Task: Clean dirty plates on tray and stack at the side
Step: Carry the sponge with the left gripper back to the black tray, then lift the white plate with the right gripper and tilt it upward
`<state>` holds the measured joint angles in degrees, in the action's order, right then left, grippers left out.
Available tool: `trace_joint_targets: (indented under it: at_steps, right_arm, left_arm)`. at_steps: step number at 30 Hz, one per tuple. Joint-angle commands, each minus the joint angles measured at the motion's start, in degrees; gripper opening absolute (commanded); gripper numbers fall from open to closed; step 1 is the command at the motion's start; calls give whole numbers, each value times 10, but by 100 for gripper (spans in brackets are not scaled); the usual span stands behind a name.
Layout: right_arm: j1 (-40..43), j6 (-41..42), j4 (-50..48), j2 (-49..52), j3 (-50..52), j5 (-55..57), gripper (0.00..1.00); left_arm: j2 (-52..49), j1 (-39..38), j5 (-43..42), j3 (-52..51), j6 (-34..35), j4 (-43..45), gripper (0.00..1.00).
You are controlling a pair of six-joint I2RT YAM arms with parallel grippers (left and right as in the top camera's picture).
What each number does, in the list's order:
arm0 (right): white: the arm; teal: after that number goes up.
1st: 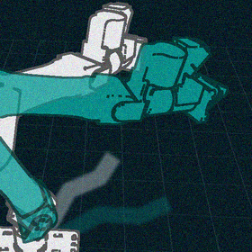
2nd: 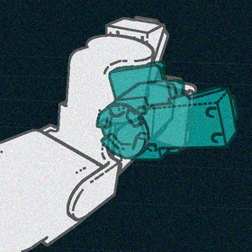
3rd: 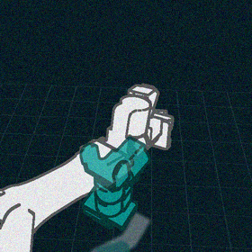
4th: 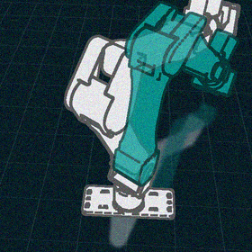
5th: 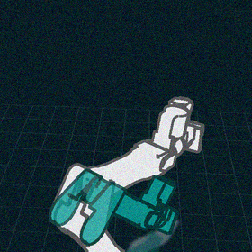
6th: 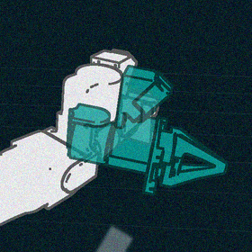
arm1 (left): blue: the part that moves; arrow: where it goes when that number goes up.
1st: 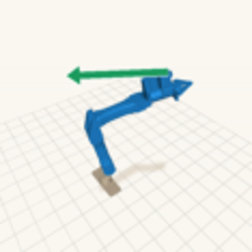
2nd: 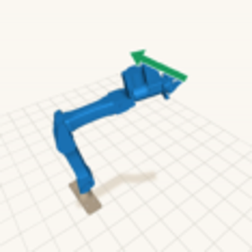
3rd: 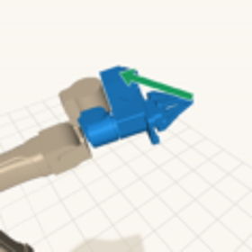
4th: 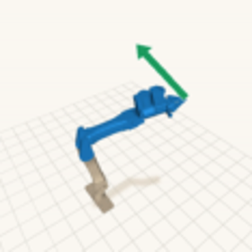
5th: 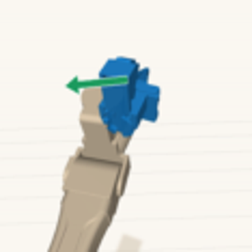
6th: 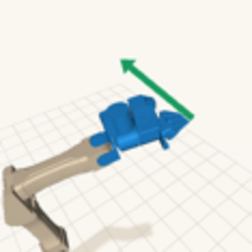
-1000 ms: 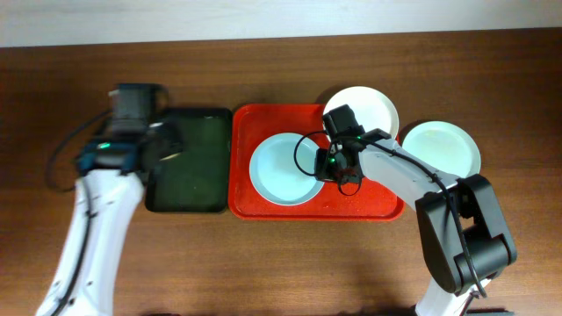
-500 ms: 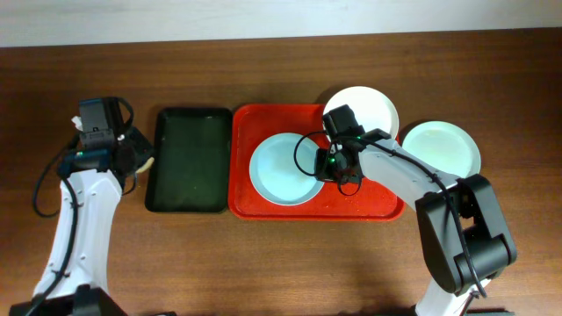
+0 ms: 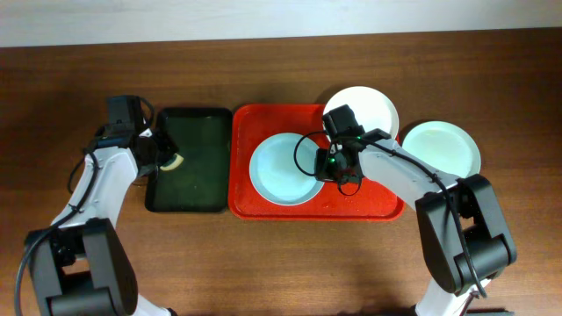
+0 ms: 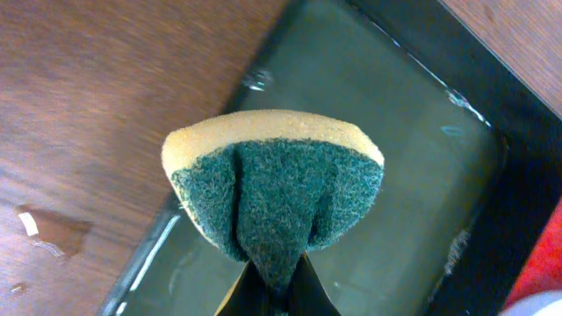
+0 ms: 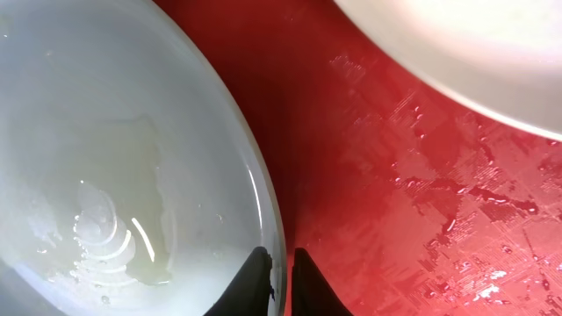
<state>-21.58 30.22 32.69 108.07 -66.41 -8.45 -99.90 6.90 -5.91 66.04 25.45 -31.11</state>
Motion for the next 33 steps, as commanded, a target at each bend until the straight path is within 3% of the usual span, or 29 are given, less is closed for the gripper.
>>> trace_joint_targets:
  at_steps: [1, 11, 25, 33]
  right_arm:
    - [-5, 1, -1, 12, 6, 5, 4]
    - [-5, 1, 26, -9, -16, -24, 4]
    - [-5, 1, 253, -30, -223, -25, 4]
    - [-42, 3, 219, -30, -274, -4, 4]
  left_arm:
    - [-2, 0, -33, 0, -24, 5, 0]
    - [-2, 0, -33, 0, -24, 7, 0]
    - [-2, 0, -33, 0, -24, 7, 0]
    - [-2, 0, -33, 0, -24, 6, 0]
